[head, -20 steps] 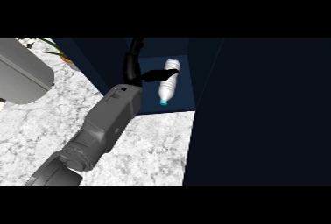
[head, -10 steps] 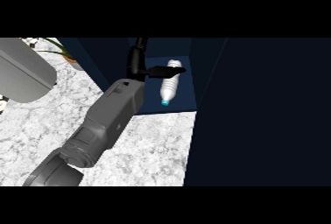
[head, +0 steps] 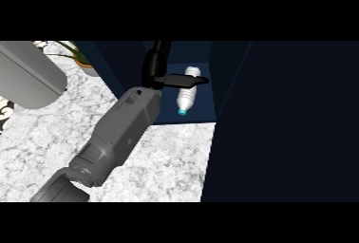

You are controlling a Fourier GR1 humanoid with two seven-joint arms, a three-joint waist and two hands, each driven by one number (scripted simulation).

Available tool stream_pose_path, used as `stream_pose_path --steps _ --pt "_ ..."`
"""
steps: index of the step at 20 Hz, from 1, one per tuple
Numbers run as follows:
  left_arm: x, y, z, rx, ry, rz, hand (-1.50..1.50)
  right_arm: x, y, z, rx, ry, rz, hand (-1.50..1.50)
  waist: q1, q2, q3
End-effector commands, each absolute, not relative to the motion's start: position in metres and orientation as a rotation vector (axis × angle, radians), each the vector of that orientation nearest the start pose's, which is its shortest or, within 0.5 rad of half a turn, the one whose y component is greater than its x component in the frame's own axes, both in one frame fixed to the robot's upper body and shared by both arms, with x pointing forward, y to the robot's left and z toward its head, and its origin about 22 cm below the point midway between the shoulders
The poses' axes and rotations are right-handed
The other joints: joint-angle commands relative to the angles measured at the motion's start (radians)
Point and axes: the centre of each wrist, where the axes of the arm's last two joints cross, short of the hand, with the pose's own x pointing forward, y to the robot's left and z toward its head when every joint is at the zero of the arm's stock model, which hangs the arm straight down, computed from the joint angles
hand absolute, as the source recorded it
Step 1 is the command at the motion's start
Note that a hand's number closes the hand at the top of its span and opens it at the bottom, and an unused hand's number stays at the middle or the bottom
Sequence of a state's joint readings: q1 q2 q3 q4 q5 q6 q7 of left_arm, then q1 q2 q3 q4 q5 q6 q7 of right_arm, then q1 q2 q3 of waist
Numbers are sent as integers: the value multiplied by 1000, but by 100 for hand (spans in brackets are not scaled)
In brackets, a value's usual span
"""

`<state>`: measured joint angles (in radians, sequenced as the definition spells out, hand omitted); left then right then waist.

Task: Pick up the bottled water, place it into the cabinet and close the cabinet

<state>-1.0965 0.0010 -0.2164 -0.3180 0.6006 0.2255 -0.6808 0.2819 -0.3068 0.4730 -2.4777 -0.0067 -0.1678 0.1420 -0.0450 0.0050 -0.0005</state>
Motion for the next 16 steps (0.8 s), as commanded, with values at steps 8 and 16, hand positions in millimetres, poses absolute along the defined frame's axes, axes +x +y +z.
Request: stream_pose_path --steps 8,16 --pt "376 72 35 -374 -1834 50 150 104 -196 159 203 -1962 247 -150 65 -19 1" --pt "329 107 22 -349 -1814 52 150 92 -197 172 191 -1911 529 150 64 -20 0"
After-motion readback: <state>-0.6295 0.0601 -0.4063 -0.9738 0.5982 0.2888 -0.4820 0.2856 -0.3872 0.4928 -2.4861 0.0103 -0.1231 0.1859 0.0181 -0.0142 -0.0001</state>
